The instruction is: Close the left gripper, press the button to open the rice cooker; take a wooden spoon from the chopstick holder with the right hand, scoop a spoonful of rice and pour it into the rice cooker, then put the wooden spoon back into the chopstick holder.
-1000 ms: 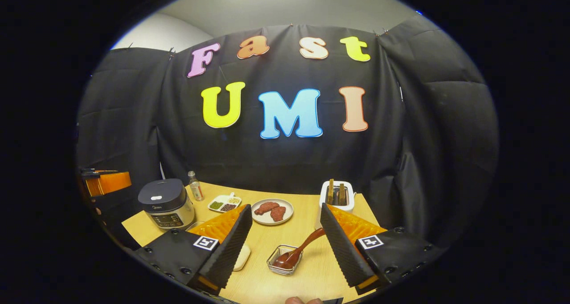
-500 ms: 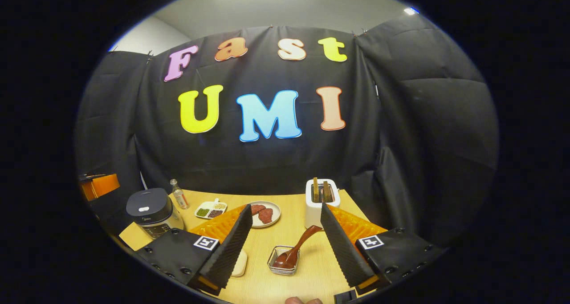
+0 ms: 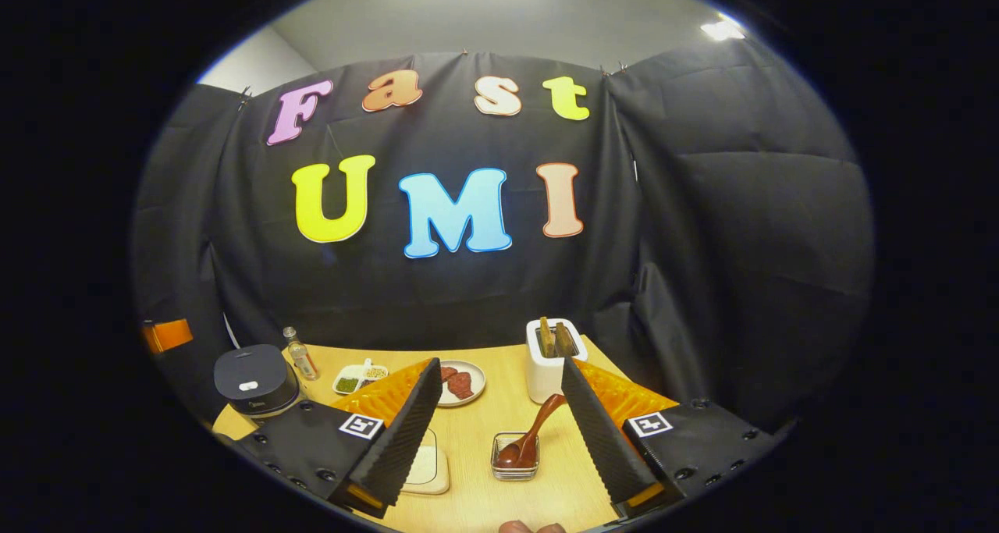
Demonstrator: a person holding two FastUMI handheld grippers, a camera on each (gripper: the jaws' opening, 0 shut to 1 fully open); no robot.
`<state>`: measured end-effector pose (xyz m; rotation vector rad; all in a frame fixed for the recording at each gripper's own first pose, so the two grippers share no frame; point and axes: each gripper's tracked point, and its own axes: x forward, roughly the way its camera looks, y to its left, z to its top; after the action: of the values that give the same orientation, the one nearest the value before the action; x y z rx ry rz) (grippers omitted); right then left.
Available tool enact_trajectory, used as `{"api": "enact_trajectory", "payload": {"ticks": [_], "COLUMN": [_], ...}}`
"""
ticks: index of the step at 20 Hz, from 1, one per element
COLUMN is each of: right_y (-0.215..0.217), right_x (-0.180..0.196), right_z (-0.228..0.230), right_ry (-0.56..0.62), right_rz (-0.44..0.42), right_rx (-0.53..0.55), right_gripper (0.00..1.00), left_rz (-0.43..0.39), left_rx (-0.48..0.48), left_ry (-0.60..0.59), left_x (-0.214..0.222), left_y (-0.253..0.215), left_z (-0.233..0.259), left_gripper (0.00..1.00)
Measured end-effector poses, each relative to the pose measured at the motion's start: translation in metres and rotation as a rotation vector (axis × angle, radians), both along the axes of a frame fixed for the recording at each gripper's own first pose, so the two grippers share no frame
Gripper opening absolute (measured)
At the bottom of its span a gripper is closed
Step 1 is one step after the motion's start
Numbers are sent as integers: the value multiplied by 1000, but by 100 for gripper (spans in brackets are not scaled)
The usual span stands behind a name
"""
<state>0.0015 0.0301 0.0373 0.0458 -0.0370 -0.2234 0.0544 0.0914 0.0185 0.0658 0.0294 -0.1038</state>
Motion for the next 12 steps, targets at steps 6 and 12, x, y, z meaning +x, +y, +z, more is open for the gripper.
{"api": "enact_trajectory", "payload": {"ticks": [6,12], "right_y": [26,39], "right_x": [-18,-41], "right_z": [-16,-47], "right_ry": [-14,2], "right_rz": [-50,-83], "right_rx": [23,52], "right_gripper": [98,98], "left_rz": [-2,-91], "left_rx": [16,-79], "left_ry": [81,192], "left_x": [12,16], "left_y": [50,47], "left_z": [-26,-65], "left_gripper": [21,2]}}
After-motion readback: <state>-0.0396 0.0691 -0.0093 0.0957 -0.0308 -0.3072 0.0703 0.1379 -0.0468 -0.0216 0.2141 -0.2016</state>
